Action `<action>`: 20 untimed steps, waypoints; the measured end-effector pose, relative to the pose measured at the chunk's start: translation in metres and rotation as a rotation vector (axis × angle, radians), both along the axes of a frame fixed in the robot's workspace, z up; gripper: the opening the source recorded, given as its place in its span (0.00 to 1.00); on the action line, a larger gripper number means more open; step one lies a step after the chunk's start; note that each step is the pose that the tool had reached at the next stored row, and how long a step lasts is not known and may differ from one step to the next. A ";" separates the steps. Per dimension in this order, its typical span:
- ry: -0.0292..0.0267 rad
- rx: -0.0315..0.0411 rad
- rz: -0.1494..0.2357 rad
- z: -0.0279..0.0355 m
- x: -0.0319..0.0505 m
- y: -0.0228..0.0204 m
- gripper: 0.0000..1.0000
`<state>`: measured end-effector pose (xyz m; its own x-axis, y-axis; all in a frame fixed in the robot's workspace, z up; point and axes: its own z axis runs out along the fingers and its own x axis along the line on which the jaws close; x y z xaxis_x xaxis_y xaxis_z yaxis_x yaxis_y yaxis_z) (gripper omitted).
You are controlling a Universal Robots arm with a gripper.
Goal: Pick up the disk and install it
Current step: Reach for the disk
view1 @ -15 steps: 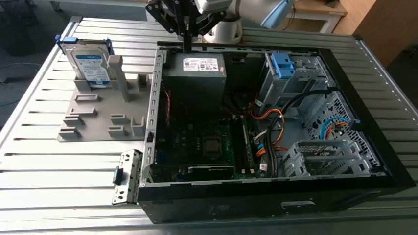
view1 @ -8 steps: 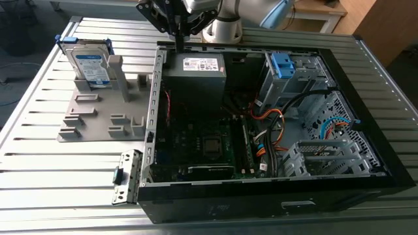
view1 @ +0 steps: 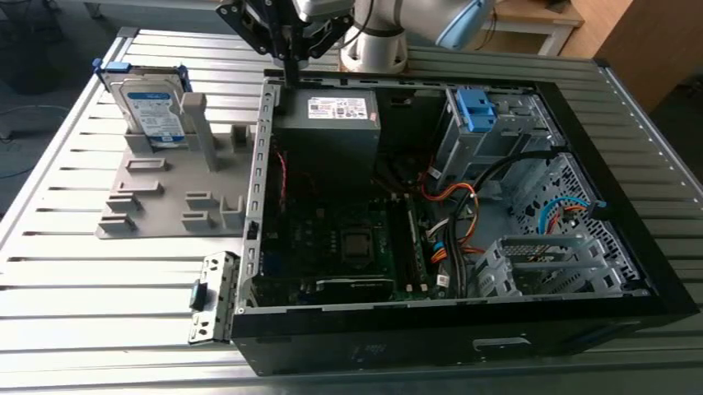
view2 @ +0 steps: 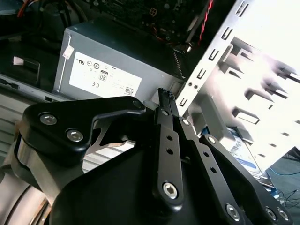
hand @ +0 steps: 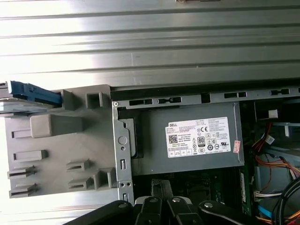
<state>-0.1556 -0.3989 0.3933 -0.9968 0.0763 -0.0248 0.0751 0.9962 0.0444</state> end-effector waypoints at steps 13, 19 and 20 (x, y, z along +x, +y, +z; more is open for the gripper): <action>0.0001 -0.0001 0.000 0.0000 -0.0179 0.0000 0.11; 0.0000 -0.0001 0.000 0.0000 -0.0266 0.0000 0.11; 0.0001 -0.0001 0.000 0.0000 -0.0280 0.0000 0.11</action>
